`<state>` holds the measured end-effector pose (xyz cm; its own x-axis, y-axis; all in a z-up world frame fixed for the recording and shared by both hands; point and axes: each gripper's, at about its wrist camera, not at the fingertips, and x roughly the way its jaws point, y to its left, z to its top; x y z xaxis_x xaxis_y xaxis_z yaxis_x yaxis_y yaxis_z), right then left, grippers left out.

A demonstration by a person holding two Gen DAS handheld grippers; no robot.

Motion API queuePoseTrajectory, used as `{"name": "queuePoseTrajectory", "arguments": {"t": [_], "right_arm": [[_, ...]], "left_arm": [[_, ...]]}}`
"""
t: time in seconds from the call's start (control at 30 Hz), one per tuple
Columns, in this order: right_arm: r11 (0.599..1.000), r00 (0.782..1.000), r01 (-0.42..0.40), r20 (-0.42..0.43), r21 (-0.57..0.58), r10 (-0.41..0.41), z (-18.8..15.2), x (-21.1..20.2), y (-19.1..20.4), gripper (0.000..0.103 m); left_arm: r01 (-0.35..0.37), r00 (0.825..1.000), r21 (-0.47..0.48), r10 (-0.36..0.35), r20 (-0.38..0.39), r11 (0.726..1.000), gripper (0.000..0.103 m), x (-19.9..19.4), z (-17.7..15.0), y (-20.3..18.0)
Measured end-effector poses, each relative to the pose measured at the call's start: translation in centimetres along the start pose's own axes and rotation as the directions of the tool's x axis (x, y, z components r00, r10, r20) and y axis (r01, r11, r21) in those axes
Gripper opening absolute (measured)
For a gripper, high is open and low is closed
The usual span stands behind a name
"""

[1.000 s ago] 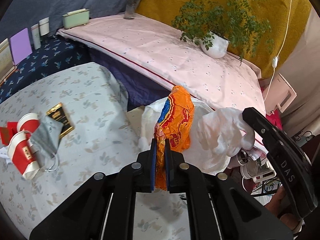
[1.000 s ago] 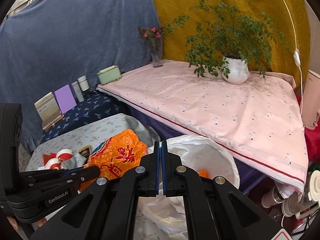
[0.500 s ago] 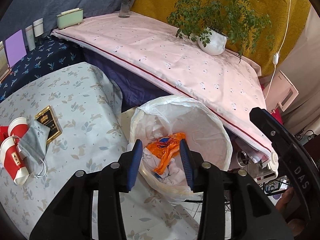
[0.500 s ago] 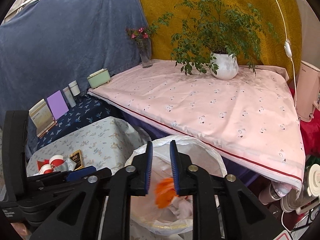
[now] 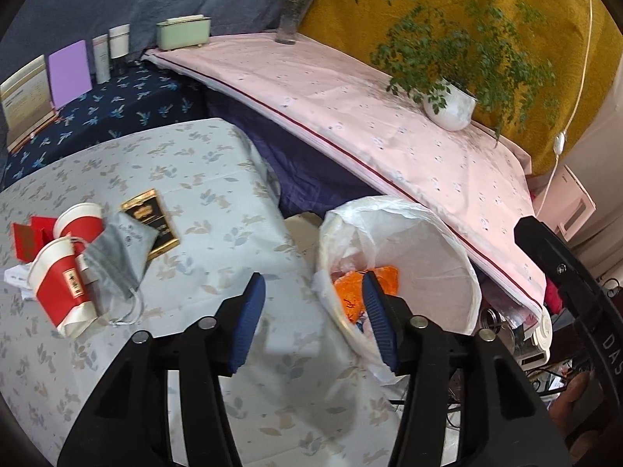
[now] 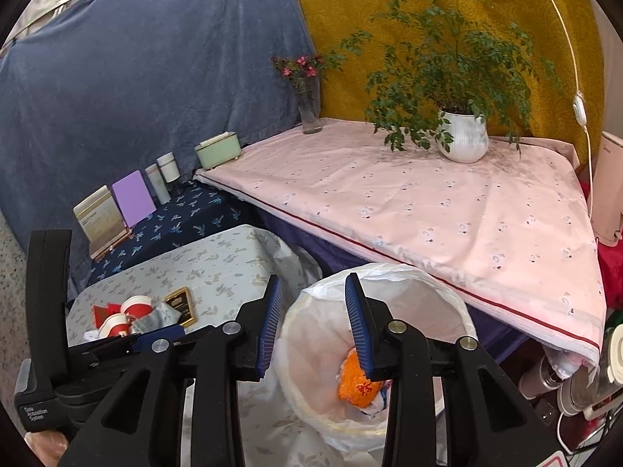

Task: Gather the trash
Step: 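Move both tools back over the table toward the red-and-white paper cups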

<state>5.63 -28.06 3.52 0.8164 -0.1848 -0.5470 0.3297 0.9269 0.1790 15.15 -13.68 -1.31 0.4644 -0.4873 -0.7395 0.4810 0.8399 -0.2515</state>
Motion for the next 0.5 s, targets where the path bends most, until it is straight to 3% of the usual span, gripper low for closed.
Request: {"name": "queuePoseTrajectory", "arguments": {"t": [0.5], "right_arm": [[0.994, 0.995, -0.088, -0.049, -0.072, 0.084, -1.7, 0.9, 7.2, 0.038]], "left_arm": [[-0.137, 0.988, -0.189, 0.149, 0.046, 0.972, 0.079, -4.1, -1.9, 9.8]]}}
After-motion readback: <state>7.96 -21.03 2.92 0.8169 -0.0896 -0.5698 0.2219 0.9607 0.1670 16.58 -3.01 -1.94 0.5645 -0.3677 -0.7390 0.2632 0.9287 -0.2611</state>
